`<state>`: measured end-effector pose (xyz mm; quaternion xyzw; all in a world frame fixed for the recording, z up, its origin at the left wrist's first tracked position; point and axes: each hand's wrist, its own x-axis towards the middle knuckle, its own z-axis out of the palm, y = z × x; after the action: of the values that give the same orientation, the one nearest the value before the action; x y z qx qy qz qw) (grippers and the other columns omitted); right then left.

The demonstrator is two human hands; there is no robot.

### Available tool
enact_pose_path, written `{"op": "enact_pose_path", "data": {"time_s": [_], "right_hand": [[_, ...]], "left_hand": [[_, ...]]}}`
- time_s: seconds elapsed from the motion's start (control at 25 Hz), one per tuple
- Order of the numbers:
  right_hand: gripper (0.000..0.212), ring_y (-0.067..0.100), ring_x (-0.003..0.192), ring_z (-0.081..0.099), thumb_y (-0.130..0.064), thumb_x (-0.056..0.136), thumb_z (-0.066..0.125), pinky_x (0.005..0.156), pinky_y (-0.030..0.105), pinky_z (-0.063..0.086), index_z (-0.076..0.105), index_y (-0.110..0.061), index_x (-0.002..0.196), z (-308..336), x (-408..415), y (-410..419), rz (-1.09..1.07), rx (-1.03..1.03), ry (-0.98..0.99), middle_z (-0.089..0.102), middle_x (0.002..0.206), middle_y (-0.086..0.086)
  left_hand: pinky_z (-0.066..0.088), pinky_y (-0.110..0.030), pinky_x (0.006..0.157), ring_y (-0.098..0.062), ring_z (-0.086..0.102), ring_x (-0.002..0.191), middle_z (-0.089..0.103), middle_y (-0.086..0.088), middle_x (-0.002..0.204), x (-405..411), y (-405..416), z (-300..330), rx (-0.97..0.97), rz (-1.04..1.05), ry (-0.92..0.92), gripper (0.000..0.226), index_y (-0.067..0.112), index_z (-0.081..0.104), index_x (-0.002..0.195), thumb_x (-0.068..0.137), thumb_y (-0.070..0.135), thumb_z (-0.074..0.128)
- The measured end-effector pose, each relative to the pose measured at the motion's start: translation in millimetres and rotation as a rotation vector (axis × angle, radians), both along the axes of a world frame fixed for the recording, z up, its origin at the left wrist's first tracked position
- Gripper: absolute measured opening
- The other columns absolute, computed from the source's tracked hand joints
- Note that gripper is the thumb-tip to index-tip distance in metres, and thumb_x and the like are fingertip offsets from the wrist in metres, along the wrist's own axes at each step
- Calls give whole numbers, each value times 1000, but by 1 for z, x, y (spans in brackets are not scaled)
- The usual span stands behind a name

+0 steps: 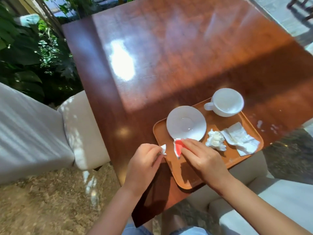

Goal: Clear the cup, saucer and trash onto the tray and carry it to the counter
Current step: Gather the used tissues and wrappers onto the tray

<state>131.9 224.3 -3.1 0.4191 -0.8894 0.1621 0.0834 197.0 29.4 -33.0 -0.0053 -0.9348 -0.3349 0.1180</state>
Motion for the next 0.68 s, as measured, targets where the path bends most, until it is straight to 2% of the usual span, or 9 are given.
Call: {"op": "enact_pose_path", "data": {"time_s": [0.12,0.2,0.32,0.4,0.52,0.68], "right_hand": [[29,27,96,70,-4,84,48,73,35,61,70,-3,102,-13,12,42,-34,65,31,73,105,13],[30,26,96,70,-4,83,45,70,33,60,71,-4,99,-23,17,60,-51,92,38,73,104,12],[29,25,94,70,-5,80,48,73,32,58,73,-6,96,-33,24,68,-62,111,59,74,102,9],[23,25,93,70,-3,77,60,74,31,58,72,-7,96,-40,28,70,-68,119,43,75,101,8],[27,25,96,68,-7,68,77,79,33,56,72,-10,94,-45,29,69,-125,117,-43,74,102,6],[17,26,99,67,-22,71,77,84,36,53,74,-13,84,-41,29,64,-157,112,-54,74,101,4]], "left_hand": [[53,-25,69,-12,60,85,68,1,89,-8,29,-7,-65,-155,-21,11,11,68,89,79,10,73],[53,-26,62,-13,60,83,68,2,87,-14,43,-11,-119,-241,-33,6,13,67,86,81,13,70],[51,-25,58,-17,61,80,67,1,85,-20,53,-13,-184,-308,-61,4,14,65,82,82,15,68],[50,-25,57,-18,62,79,67,0,85,-22,54,-17,-214,-320,-71,6,15,65,81,79,13,71],[56,-30,64,-20,63,87,69,-1,93,-20,53,-19,-246,-309,-84,13,14,68,86,75,11,75],[54,-33,86,-24,64,105,70,-8,111,-12,55,-22,-344,-267,-66,34,10,71,104,71,15,79]]}}
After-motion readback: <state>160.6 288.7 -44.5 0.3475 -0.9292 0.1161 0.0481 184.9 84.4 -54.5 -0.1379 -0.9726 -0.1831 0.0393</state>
